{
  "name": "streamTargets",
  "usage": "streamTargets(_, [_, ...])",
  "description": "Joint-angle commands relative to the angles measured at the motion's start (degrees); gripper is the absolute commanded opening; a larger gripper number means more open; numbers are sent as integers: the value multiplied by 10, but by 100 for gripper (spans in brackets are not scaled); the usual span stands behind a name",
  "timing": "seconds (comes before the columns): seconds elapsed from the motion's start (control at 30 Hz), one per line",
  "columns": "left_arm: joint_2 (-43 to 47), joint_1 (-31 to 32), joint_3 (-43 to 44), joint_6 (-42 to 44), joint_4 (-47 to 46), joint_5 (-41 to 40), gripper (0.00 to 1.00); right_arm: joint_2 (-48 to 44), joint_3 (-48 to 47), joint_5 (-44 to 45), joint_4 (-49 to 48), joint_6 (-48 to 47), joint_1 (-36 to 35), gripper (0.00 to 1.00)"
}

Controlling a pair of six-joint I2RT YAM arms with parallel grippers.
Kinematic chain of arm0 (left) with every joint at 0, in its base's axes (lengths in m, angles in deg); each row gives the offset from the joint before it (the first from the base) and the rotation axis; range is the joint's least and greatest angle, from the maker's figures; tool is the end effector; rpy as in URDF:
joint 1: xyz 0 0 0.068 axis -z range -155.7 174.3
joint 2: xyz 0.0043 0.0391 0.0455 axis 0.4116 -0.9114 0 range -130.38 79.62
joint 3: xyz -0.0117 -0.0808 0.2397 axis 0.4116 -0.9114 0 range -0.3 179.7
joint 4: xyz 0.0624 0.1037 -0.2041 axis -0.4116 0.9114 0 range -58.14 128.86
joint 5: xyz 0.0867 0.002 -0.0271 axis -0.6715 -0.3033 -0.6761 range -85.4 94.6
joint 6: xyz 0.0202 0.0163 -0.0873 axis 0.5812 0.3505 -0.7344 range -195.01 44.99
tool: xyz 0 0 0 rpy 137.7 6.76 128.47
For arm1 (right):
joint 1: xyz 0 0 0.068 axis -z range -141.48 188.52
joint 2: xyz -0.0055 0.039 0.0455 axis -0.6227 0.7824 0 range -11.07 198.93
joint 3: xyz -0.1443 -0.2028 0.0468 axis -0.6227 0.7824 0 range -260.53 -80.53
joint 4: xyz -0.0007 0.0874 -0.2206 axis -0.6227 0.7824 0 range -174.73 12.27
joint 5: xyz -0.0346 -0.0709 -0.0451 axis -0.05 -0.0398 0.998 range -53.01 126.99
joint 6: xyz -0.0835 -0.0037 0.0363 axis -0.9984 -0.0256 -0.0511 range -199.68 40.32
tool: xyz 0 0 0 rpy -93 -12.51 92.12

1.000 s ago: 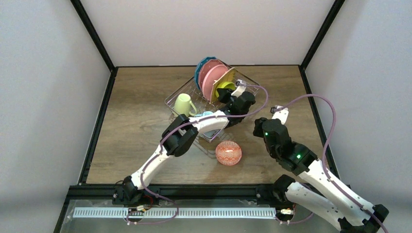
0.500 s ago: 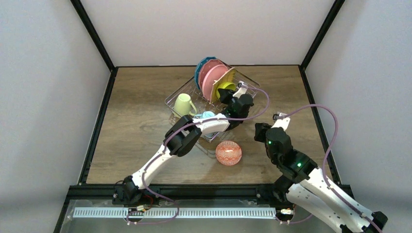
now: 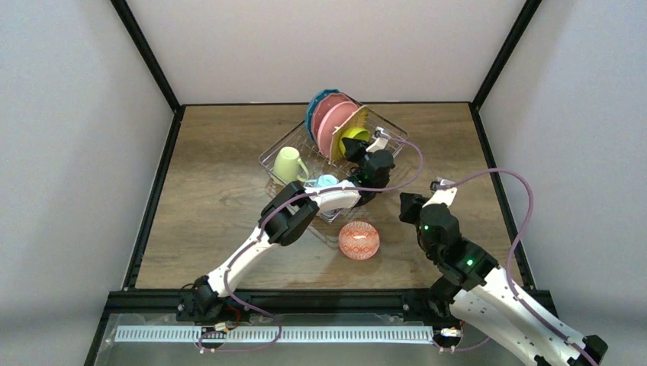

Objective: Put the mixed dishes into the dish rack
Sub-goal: Place the bowl on the dish rack.

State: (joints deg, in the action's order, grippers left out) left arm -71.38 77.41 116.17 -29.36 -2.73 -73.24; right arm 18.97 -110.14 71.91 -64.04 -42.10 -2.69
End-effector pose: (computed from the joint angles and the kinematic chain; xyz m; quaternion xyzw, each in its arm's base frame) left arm 0.3872 -0.3830 0.1570 0.1280 0.6954 0.4073 0.5781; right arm 0.1510 0.0702 0.2430 0.1447 0.7917 0.1511 0.5740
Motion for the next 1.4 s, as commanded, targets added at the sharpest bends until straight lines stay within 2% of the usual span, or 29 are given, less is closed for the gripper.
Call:
streamTargets(0.0, [-28, -20, -11, 31, -36, -31, 3, -16, 14, 9, -24, 9, 1, 72])
streamTargets(0.23, [-35, -19, -8, -21, 28, -42, 3, -50, 23, 12, -10, 20, 1, 72])
streamTargets(0.43, [-34, -18, 18, -147, 208, -48, 4, -48, 4, 12, 8, 27, 1, 72])
streamTargets(0.53, [-30, -16, 26, -207, 278, -49, 15, -32, -14, 10, 16, 28, 2, 72])
streamTargets(0.7, [-28, -15, 38, -261, 340, -50, 31, 0, -44, 5, 32, 28, 2, 72])
streamTargets(0.9, [-27, -15, 47, -301, 390, -55, 39, 19, -70, 7, 42, 24, 1, 72])
streamTargets(1.23, [-33, -16, 75, -310, 417, -47, 40, 50, -107, 8, 54, 20, 2, 72])
streamTargets(1.3, [-31, -17, 77, -314, 424, -41, 33, 57, -116, 9, 59, 21, 2, 72])
streamTargets(1.37, [-29, -19, 77, -321, 430, -38, 30, 63, -122, 10, 60, 19, 1, 72])
